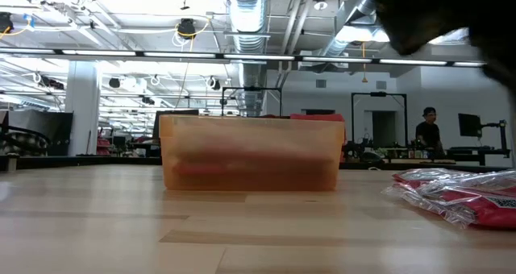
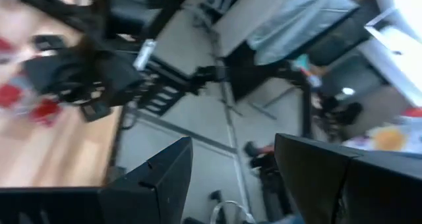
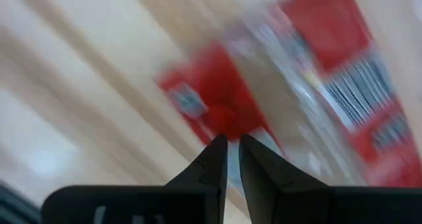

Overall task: Sort popcorn bags into baskets
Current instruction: Put the red popcorn bag into the orange bin

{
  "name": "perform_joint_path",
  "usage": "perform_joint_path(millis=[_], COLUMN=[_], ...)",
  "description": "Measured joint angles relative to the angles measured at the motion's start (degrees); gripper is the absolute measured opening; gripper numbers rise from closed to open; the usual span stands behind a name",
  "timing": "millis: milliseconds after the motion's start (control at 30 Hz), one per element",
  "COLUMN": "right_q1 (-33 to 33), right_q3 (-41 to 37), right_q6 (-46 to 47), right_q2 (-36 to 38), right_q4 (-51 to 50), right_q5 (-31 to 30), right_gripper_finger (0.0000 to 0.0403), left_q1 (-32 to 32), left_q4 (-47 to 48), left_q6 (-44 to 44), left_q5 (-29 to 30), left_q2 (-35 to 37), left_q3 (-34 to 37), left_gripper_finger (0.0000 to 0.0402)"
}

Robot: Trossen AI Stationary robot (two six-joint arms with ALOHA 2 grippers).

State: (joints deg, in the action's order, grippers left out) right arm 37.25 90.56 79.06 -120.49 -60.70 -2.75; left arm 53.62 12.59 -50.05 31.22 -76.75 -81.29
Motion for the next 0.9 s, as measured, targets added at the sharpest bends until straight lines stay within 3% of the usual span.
perform_joint_path(millis=[133,367,500,600,800,900], right_q1=[-1.62,-5.99,-7.83,-7.48,-5.11,-3.47], right_q3=[0.01,0.86,5.06,7.48,6.87,3.69], right_q6=[-5.63,-17.56,-20.03,-18.49,-9.93,-4.10], right_q2=[0.01,0.08,1.76,2.96,2.93,1.85], right_q4=[12.85,32.83,27.07,14.65,-7.76,-9.58], right_q5=[-0.11,-0.25,-0.53,-1.84,-2.85,-1.26], right_gripper_finger=[0.0065,0.0065,0.0065,0.0065,0.0065,0.0065], left_q1=[0.48,1.08,1.94,1.76,0.09,-0.92], left_q4=[1.73,7.92,8.30,6.52,4.09,4.42], left_q6=[0.74,-2.20,-1.43,-0.66,1.26,1.73], left_q5=[-0.57,3.98,7.11,8.10,8.78,9.60], left_q2=[1.80,3.60,3.55,3.43,3.49,3.49], left_q3=[0.01,0.01,0.01,0.01,0.01,0.01], left_gripper_finger=[0.0203,0.0203,0.0203,0.0203,0.0203,0.0203])
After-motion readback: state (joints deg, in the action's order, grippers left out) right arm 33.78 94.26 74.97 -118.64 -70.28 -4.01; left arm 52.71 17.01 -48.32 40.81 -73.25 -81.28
